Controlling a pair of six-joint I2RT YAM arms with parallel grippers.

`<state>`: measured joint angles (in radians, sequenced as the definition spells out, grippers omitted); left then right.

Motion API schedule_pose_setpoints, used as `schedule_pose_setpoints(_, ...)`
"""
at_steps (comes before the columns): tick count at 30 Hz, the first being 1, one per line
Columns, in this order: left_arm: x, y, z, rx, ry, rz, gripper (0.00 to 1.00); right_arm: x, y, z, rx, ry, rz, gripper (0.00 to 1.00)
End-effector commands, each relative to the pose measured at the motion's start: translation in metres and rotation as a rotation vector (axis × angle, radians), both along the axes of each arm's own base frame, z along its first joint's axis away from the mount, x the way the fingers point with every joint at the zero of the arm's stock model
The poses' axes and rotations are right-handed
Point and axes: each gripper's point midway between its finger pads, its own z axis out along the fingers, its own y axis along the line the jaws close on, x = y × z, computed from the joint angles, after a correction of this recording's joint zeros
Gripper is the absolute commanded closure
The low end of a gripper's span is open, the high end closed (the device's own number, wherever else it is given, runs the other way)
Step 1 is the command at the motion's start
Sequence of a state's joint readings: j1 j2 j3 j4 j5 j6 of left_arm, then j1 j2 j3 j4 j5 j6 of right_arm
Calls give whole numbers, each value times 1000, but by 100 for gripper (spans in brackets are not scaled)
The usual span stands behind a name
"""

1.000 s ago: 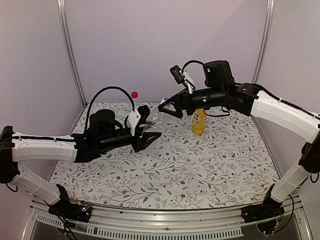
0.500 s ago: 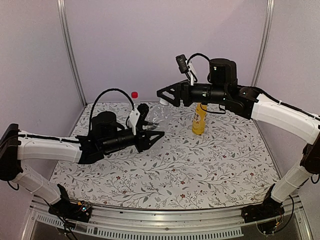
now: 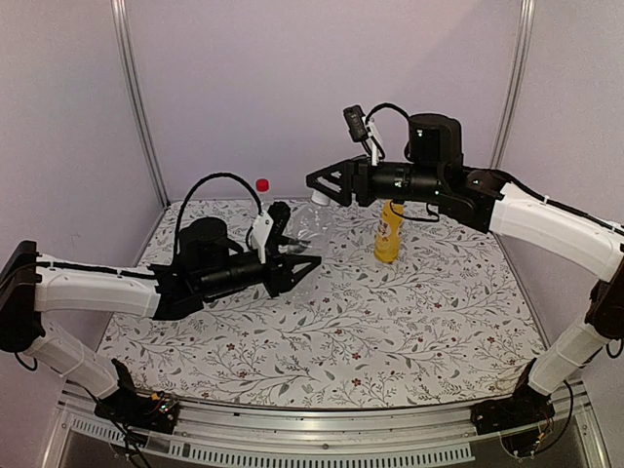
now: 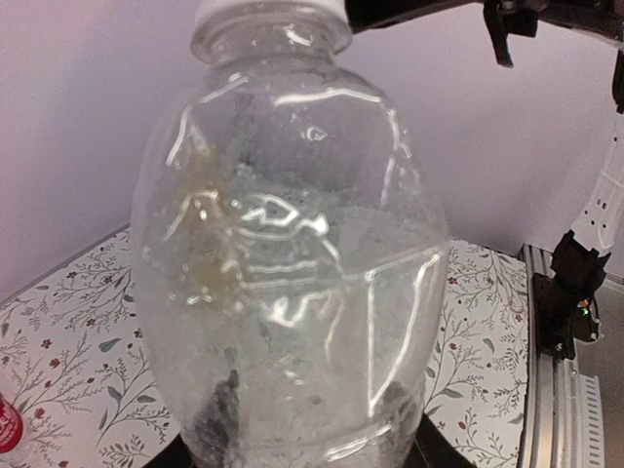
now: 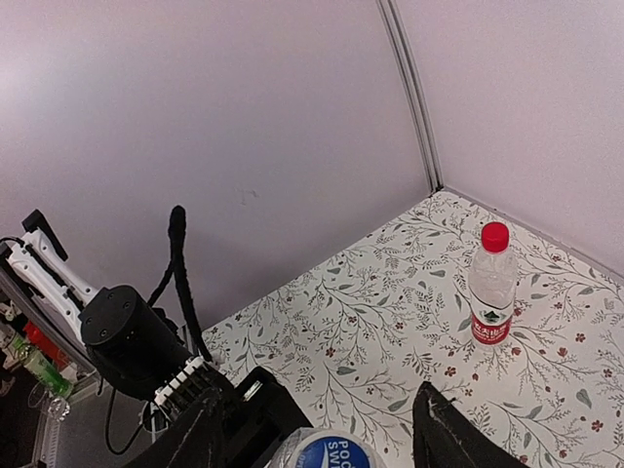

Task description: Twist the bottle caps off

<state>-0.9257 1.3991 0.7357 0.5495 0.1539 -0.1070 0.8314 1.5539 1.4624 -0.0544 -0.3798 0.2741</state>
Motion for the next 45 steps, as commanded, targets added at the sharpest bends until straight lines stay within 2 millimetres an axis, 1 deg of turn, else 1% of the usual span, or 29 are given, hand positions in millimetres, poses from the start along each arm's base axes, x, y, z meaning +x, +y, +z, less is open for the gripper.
schedule_pose_setpoints(1,-8,-4,11,-34,-24,-22,62,-4,6,-9,-5,18,33,37)
schedule_pose_setpoints(7,-7,-3,11,-34,-23,-16,62,-6,10,-22,-23,47,61,40)
schedule_pose_setpoints(13,-7,-2,11,-33,-23,-13,63,-8,11,-24,-24,53,74,43)
schedule_pose_setpoints(17,-7,-2,12,-31,-24,-11,63,-7,12,-27,-31,63,75,48)
schedule_pose_setpoints(18,-7,-2,12,-31,-25,-10,63,-8,12,-29,-33,65,76,51)
schedule_pose_setpoints(22,-6,-1,11,-29,-22,-5,63,-9,12,-28,-31,64,81,58)
schedule_pose_setpoints(32,-6,0,11,-29,-24,-3,64,-10,13,-32,-33,74,89,59)
schedule_pose_setpoints(43,-6,0,8,-24,-16,-2,64,-11,13,-29,-25,68,94,67)
schedule_pose_setpoints(45,-6,0,7,-23,-15,-3,64,-11,13,-29,-24,67,94,71)
